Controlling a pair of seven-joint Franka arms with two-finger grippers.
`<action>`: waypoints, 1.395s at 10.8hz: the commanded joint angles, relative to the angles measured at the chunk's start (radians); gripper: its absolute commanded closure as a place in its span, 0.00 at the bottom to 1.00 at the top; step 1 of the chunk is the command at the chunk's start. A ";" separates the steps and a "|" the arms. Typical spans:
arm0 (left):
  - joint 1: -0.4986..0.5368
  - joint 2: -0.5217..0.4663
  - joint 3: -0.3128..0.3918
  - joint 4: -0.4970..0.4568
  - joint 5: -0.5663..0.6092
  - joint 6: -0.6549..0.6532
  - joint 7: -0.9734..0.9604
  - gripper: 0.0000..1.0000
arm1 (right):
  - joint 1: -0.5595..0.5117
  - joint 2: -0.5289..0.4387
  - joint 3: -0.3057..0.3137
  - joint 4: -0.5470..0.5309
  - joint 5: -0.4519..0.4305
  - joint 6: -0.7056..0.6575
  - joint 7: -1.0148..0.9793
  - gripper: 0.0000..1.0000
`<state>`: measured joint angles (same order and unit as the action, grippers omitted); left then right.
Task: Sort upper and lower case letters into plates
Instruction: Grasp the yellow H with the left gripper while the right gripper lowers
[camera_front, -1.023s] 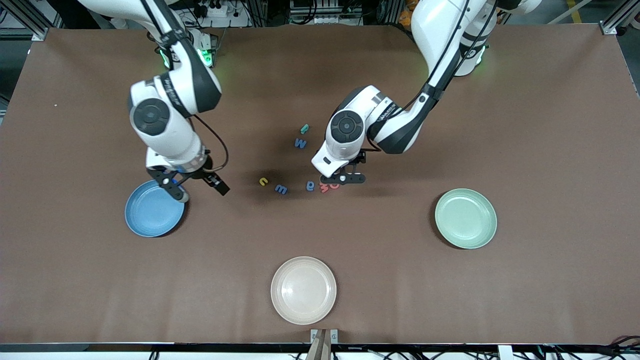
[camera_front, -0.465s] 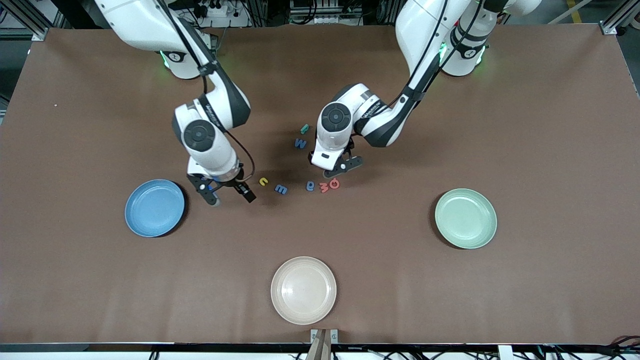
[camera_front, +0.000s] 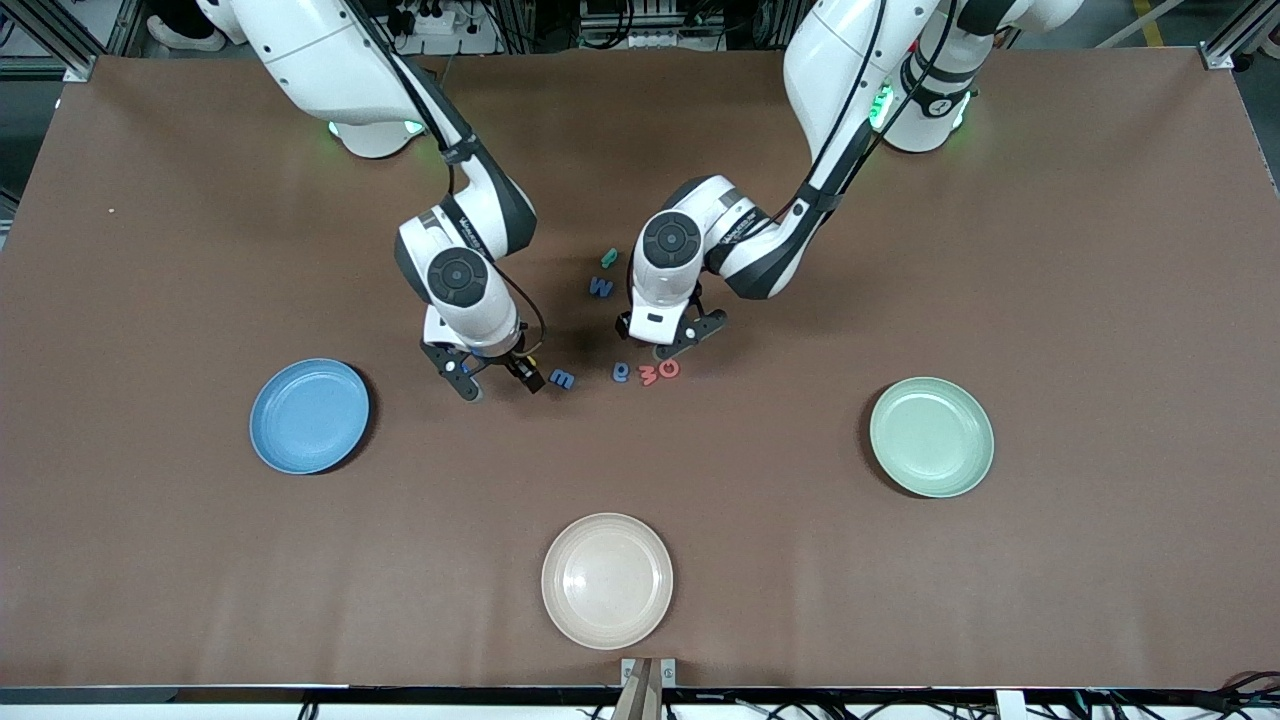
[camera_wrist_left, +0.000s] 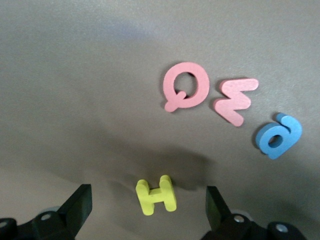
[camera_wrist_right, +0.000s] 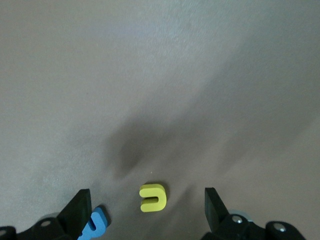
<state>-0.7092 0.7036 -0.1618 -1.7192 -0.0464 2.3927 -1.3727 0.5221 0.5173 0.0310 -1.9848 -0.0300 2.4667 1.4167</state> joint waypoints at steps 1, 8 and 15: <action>-0.013 0.022 0.004 0.001 0.008 0.037 -0.057 0.00 | 0.013 0.020 -0.006 0.012 -0.007 0.015 0.031 0.00; -0.019 0.031 0.004 0.003 0.014 0.037 -0.117 0.35 | 0.013 0.046 -0.008 0.009 -0.013 0.061 0.033 0.00; -0.003 0.011 0.014 0.006 0.017 0.036 -0.076 1.00 | 0.029 0.044 -0.008 0.000 -0.014 0.060 0.047 0.00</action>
<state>-0.7195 0.7273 -0.1585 -1.7064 -0.0464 2.4261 -1.4567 0.5388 0.5594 0.0285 -1.9844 -0.0323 2.5214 1.4367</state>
